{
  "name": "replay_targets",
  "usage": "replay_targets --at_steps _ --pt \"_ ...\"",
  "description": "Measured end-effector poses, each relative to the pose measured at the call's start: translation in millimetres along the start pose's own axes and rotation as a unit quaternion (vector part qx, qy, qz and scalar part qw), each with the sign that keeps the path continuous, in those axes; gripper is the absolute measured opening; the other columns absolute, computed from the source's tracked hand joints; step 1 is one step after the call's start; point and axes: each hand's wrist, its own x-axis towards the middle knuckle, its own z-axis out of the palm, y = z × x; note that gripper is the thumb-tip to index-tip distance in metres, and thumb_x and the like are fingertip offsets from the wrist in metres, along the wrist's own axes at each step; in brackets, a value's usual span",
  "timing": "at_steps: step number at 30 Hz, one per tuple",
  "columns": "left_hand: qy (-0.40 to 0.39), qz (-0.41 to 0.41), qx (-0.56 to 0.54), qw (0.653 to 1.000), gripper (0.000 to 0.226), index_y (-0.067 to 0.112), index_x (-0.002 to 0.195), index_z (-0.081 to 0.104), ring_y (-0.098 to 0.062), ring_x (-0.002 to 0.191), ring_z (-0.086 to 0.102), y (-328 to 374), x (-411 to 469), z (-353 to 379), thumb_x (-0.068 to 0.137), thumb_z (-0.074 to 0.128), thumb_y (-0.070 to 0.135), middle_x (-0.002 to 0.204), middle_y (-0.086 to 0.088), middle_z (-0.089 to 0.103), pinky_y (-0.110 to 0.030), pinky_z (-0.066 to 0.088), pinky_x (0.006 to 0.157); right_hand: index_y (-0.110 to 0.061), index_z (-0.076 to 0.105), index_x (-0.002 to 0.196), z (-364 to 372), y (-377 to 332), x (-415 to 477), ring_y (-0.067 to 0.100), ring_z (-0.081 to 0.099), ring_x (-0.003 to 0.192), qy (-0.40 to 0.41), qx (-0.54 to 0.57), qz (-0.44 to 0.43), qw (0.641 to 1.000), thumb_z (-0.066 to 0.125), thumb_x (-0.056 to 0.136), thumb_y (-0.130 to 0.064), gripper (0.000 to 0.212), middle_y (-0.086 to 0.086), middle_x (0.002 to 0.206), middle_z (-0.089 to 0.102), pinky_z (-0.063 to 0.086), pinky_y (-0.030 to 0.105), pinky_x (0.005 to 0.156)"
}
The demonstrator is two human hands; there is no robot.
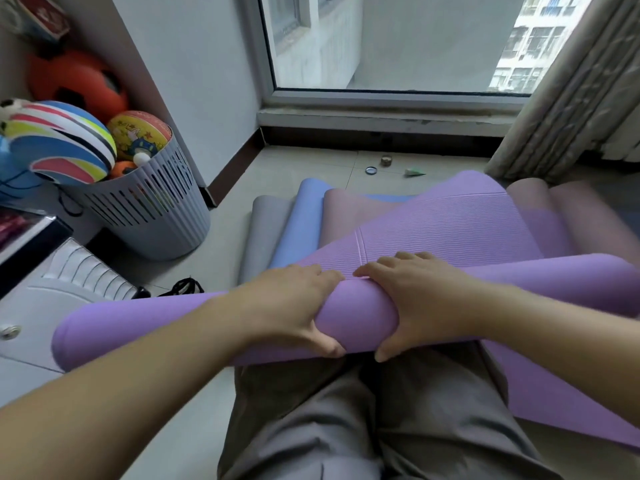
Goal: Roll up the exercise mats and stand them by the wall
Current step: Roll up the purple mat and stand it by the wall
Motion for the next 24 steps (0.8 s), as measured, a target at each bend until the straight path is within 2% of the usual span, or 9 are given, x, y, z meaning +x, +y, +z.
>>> replay_targets --at_steps 2,6,8,10,12,15,19,24 --pt "-0.049 0.004 -0.061 0.997 0.072 0.035 0.129 0.042 -0.013 0.107 0.054 -7.5 7.7 -3.6 0.069 0.069 0.063 0.117 0.01 0.056 -0.03 0.045 0.089 -0.031 0.026 0.14 12.8 -6.7 -8.4 0.019 0.047 0.113 0.063 -0.07 -0.005 0.996 0.067 0.059 -0.072 0.1 -0.008 0.127 0.048 0.038 0.037 0.095" --pt "-0.118 -0.027 -0.118 0.986 0.076 0.041 0.131 0.04 -0.009 0.108 0.056 -18.4 21.0 -15.3 0.066 0.068 0.069 0.125 0.016 0.056 -0.032 0.047 0.094 -0.031 0.036 0.131 7.6 1.8 1.1 0.018 0.054 0.106 0.039 0.005 0.007 0.999 0.071 0.057 -0.067 0.089 -0.009 0.121 0.056 0.046 0.035 0.086" --pt "-0.083 -0.051 -0.079 0.992 0.086 0.039 0.142 0.03 -0.013 0.115 0.053 -15.1 20.6 -14.8 0.07 0.067 0.068 0.132 0.013 0.051 -0.029 0.042 0.096 -0.03 0.04 0.128 -6.2 10.0 14.3 0.018 0.056 0.103 -0.018 0.043 0.005 0.999 0.077 0.054 -0.065 0.09 -0.008 0.118 0.06 0.046 0.035 0.086" --pt "0.015 -0.029 0.072 0.997 0.098 0.032 0.148 0.018 -0.021 0.116 0.051 -2.3 18.2 -2.4 0.07 0.065 0.067 0.133 0.003 0.048 -0.035 0.038 0.096 -0.029 0.043 0.127 -16.8 15.7 26.9 0.017 0.055 0.101 -0.085 0.08 0.014 0.993 0.082 0.053 -0.061 0.089 -0.008 0.117 0.06 0.046 0.034 0.089" --pt "0.078 -0.002 0.165 0.983 0.105 0.026 0.15 0.009 -0.026 0.114 0.05 7.5 18.6 11.5 0.07 0.064 0.066 0.13 -0.004 0.046 -0.039 0.035 0.1 -0.03 0.045 0.126 -23.0 20.0 36.8 0.014 0.053 0.101 -0.13 0.101 0.025 0.986 0.085 0.053 -0.058 0.087 -0.01 0.115 0.058 0.046 0.034 0.092" --pt "0.112 -0.007 0.146 0.983 0.1 0.027 0.148 0.012 -0.025 0.11 0.053 3.2 18.1 8.5 0.07 0.063 0.061 0.125 -0.002 0.049 -0.037 0.037 0.098 -0.034 0.048 0.12 -32.7 18.2 40.4 0.014 0.057 0.1 -0.16 0.112 0.03 0.98 0.085 0.053 -0.057 0.079 -0.013 0.108 0.058 0.05 0.034 0.089" --pt "0.12 0.029 0.125 0.984 0.093 0.03 0.144 0.017 -0.023 0.104 0.056 10.1 -5.5 -10.4 0.069 0.062 0.062 0.119 0.003 0.052 -0.036 0.039 0.094 -0.035 0.051 0.117 -49.4 10.4 22.1 0.011 0.058 0.098 -0.178 0.101 0.003 0.979 0.083 0.054 -0.06 0.075 -0.016 0.105 0.06 0.05 0.032 0.088" --pt "0.054 0.053 0.078 0.994 0.084 0.035 0.136 0.026 -0.02 0.099 0.058 21.8 -21.5 -1.5 0.066 0.063 0.062 0.11 0.006 0.057 -0.037 0.045 0.086 -0.036 0.052 0.123 -26.4 -0.2 7.8 0.009 0.059 0.103 -0.233 0.149 -0.028 0.96 0.083 0.057 -0.058 0.076 -0.016 0.111 0.062 0.049 0.033 0.094"
